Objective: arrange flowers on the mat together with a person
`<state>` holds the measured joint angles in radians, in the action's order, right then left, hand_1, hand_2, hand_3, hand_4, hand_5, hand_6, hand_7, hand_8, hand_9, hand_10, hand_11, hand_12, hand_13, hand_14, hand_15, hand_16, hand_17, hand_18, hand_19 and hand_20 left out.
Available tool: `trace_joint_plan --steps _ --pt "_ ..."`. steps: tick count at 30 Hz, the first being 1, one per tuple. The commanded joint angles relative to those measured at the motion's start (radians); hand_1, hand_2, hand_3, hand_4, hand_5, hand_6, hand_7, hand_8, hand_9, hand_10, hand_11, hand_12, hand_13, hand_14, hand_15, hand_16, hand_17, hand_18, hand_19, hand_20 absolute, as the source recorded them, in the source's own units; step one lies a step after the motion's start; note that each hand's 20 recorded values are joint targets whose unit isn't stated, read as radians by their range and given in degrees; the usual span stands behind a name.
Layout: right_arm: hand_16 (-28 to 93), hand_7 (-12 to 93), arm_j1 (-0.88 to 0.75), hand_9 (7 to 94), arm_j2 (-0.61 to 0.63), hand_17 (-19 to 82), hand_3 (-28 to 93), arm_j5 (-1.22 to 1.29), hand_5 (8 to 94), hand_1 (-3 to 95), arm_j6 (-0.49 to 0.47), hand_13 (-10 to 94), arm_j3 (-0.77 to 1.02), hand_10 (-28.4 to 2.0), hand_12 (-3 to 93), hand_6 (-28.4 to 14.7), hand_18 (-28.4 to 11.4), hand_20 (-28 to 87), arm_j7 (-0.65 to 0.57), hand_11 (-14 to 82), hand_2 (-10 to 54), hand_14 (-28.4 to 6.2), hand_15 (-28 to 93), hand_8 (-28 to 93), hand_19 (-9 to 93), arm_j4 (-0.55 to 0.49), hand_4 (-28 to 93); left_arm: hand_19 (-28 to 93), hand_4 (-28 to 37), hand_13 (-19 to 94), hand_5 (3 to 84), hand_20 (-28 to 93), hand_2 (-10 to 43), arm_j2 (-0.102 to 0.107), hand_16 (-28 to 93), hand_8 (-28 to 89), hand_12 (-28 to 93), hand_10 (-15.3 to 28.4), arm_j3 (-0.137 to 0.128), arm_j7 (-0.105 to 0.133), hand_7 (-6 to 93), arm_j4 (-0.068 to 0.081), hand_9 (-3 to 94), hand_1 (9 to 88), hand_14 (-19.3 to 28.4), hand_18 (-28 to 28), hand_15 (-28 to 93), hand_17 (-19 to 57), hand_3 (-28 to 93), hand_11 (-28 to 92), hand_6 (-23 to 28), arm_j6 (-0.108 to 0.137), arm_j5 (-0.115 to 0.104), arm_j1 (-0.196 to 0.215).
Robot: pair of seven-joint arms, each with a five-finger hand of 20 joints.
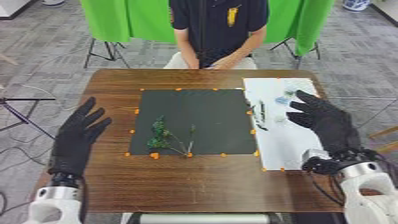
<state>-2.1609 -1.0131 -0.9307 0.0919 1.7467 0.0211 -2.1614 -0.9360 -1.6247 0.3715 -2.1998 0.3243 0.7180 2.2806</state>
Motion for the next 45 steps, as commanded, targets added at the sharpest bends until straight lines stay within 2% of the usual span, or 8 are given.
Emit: trace_joint_plan --steps 1,24,28,30,33,36,41,45 --pt "16 12 -0.052 43.3 -0.031 3 81 0.174 40.1 8.0 -0.08 33 -0.037 -13.5 13.1 1.8 -20.6 20 0.002 5.9 15.3 -19.4 21 -12 45 0.006 -28 38 -25.9 27 34.3 10 3.5 -0.011 -3 -10 8 14.5 0.014 -0.008 12.8 0.012 33.6 22.5 22.4 20.3 26 -9.8 81 15 2.0 -0.008 -0.001 0.003" --pt "19 14 -0.016 44.2 -0.028 2 81 0.112 42.9 8.5 -0.15 33 -0.056 -13.3 14.0 2.3 -20.9 21 -0.02 6.4 13.6 -19.2 22 -12 45 0.043 -28 40 -25.6 27 34.0 11 3.4 -0.034 -4 -11 9 16.2 0.012 -0.043 13.3 0.012 35.1 22.6 24.4 20.8 34 -9.8 81 18 2.0 -0.027 0.016 -0.003" --pt "18 15 -0.003 44.7 -0.014 2 81 0.116 46.2 8.4 -0.156 33 -0.071 -12.8 13.8 1.6 -20.8 20 -0.025 6.2 13.4 -19.1 21 -12 44 0.053 -28 40 -25.5 27 34.1 11 3.4 -0.032 -4 -11 9 16.3 0.009 -0.047 13.2 0.012 35.1 22.6 24.4 20.7 34 -9.8 81 18 2.0 -0.021 0.003 0.009" --pt "19 15 -0.001 44.9 -0.01 1 81 0.096 46.3 8.3 -0.154 33 -0.074 -12.7 13.7 1.8 -20.8 20 -0.026 6.3 13.3 -19.1 21 -13 44 0.053 -28 40 -25.6 26 34.1 11 3.4 -0.035 -4 -11 9 16.3 0.008 -0.053 13.2 0.008 35.1 22.7 24.4 20.7 34 -9.9 81 18 2.0 -0.024 0.016 0.006" --pt "19 15 0.008 45.0 -0.007 1 81 0.108 45.7 8.4 -0.17 33 -0.08 -12.7 13.7 2.2 -20.9 20 -0.033 6.4 13.0 -19.1 21 -13 44 0.057 -28 40 -25.6 27 34.0 11 3.4 -0.035 -5 -11 9 16.3 0.008 -0.054 13.2 0.007 35.1 22.7 24.4 20.8 35 -9.9 81 18 2.1 -0.031 0.026 0.0" --pt "19 15 0.044 45.1 0.001 1 81 0.104 45.3 8.4 -0.159 34 -0.111 -12.7 13.7 2.4 -20.9 20 -0.035 6.5 12.8 -19.1 21 -13 44 0.067 -28 40 -25.5 27 34.0 11 3.3 -0.029 -5 -11 9 16.3 0.008 -0.038 13.2 0.007 35.1 22.8 24.5 20.7 35 -10.0 81 18 2.1 -0.021 0.018 0.002" --pt "19 15 0.066 45.3 0.008 1 81 0.105 45.0 8.6 -0.163 34 -0.123 -12.7 13.7 2.5 -21.0 20 -0.033 6.7 12.7 -19.1 21 -13 44 0.073 -28 40 -25.3 27 34.0 11 3.4 -0.037 -5 -11 9 16.4 0.012 -0.052 13.2 0.011 35.2 22.9 24.5 20.7 35 -10.0 81 18 2.1 -0.029 0.022 -0.006" --pt "19 15 0.061 45.4 0.008 1 81 0.103 45.0 8.7 -0.163 34 -0.12 -12.8 13.7 2.5 -21.0 20 -0.039 6.7 12.5 -19.0 21 -13 44 0.072 -28 40 -25.1 27 34.0 12 3.3 -0.035 -5 -11 9 16.4 0.011 -0.041 13.3 0.01 35.2 22.8 24.5 20.7 35 -10.0 81 18 2.1 -0.021 0.016 0.0"
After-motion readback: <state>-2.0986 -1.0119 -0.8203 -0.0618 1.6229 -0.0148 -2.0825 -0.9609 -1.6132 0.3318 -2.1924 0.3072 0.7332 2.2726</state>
